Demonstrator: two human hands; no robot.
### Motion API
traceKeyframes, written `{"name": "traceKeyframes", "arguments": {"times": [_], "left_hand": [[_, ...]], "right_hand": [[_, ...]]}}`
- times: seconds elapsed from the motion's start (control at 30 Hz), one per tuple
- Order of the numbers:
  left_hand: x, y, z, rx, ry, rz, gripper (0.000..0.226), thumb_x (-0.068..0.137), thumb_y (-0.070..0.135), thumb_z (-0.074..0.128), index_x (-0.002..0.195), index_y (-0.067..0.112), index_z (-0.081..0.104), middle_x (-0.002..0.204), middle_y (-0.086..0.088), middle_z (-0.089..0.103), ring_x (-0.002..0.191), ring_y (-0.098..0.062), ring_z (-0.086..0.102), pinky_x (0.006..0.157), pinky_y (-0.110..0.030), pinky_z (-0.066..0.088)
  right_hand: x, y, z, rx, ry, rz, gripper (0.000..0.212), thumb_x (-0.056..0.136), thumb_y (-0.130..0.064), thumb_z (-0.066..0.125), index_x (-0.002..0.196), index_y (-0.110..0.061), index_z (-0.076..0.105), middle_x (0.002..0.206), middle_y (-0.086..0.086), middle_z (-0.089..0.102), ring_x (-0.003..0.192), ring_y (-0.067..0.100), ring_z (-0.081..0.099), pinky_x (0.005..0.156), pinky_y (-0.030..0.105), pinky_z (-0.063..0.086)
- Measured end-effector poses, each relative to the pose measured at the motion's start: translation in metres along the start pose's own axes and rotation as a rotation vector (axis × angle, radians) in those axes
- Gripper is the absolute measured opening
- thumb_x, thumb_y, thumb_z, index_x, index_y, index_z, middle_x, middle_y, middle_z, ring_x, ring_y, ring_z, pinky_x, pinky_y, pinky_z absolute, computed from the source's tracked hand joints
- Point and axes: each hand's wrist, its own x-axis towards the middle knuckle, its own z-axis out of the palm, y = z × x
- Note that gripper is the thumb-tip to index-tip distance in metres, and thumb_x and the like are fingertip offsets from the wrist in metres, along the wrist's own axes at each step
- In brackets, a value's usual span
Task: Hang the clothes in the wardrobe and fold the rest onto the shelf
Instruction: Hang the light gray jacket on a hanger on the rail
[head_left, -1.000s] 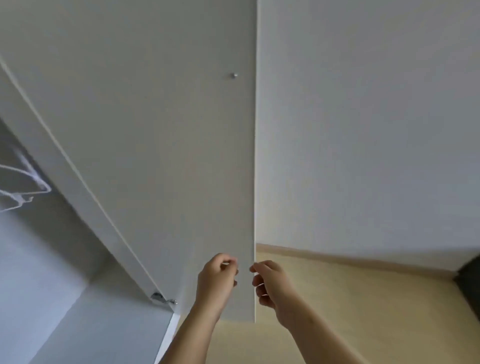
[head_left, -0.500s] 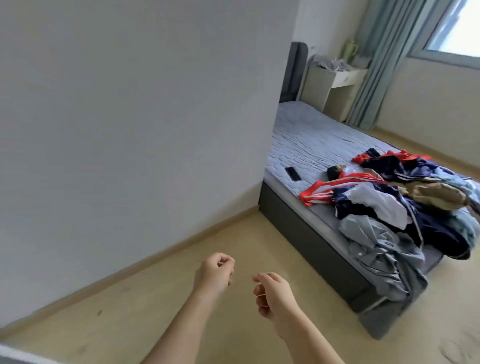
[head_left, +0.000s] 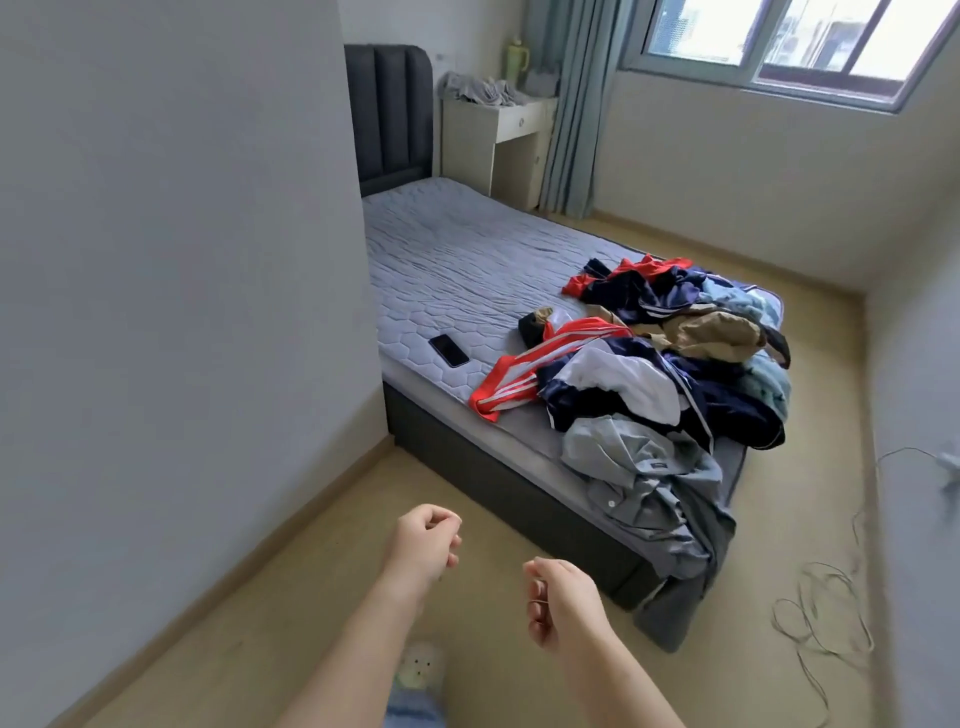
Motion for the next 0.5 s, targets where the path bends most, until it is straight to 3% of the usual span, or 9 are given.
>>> {"name": "traceKeyframes", "arguments": {"times": [0.37,0.5], "left_hand": [[0.208,0.127,0.046,0.191,-0.104,0.020,0.014,0.092,0.019,0.051,0.082,0.019,0.060,0.074,0.002,0.061,0.059,-0.011,0.056,0.051,-0.022,0.037],[0.254,0.162,0.083,0.259,-0.186,0.015,0.014,0.093,0.022,0.051,0.081,0.021,0.059,0.076,0.002,0.062,0.060,-0.011,0.055,0.051,-0.020,0.039]], "right_hand": [[0.144,-0.167,0.047,0.132,0.071,-0.011,0.012,0.087,-0.005,0.051,0.077,-0.012,0.054,0.041,-0.004,0.043,0.039,0.011,0.031,0.043,0.019,0.022],[0.186,-0.203,0.034,0.206,0.124,0.038,0.013,0.088,-0.006,0.051,0.076,-0.012,0.053,0.055,0.002,0.045,0.043,0.012,0.032,0.041,0.018,0.024]]}}
